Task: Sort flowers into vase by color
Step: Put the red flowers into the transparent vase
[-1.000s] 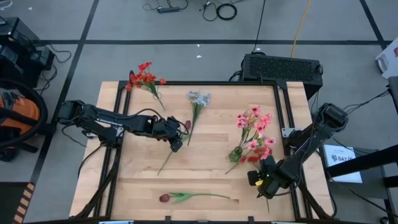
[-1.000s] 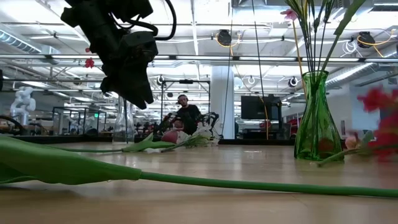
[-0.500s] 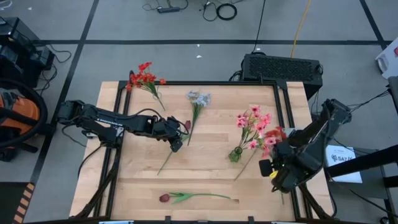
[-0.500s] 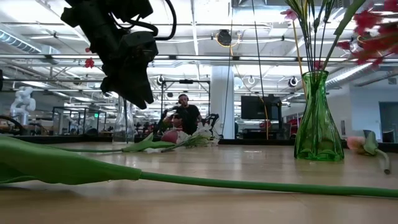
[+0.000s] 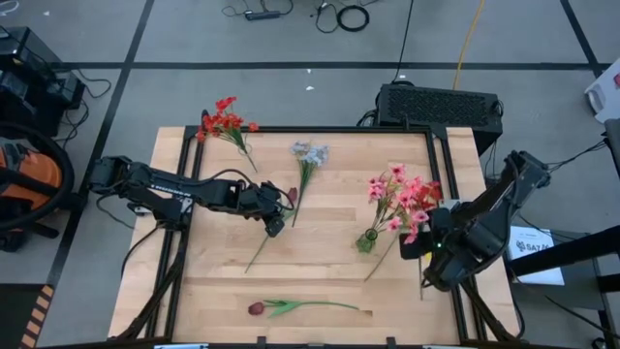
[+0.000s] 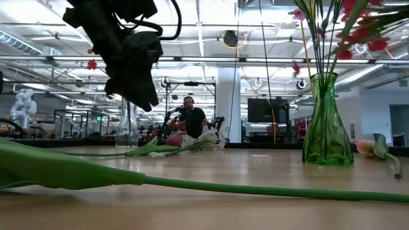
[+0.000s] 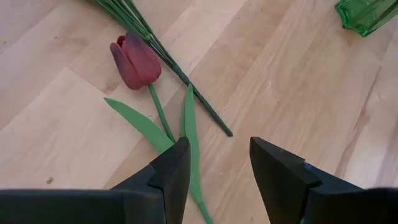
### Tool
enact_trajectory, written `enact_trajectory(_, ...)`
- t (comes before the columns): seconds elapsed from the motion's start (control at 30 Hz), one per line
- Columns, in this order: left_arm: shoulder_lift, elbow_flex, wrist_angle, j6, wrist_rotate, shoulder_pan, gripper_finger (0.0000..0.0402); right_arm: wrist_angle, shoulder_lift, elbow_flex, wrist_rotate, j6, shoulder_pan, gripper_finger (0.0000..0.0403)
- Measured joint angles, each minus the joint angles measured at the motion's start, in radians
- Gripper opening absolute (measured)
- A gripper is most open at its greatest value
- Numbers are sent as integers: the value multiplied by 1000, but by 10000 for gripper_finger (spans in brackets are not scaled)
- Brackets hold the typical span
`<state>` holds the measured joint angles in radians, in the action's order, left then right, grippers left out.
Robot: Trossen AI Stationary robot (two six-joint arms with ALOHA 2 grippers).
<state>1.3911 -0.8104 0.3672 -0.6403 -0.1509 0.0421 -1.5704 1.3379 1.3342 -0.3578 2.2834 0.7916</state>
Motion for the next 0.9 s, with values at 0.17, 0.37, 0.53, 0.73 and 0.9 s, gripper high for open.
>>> enact_trajectory(0.17, 0, 0, 0, 1, 1, 0, 171, 0, -33, 0, -71, -10, -14, 2)
enact_trajectory(0.37, 0, 0, 0, 2, 2, 0, 171, -1, -90, 0, -175, -21, -14, 2)
enact_trajectory(0.53, 0, 0, 0, 3, 3, 0, 171, -1, -144, 0, -305, -41, -13, 2)
enact_trajectory(0.73, 0, 0, 0, 52, 17, 0, 171, 5, -212, 0, -428, -82, -13, 3)
enact_trajectory(0.9, 0, 0, 0, 65, 18, 0, 171, 45, -264, 0, -468, -154, -13, 3)
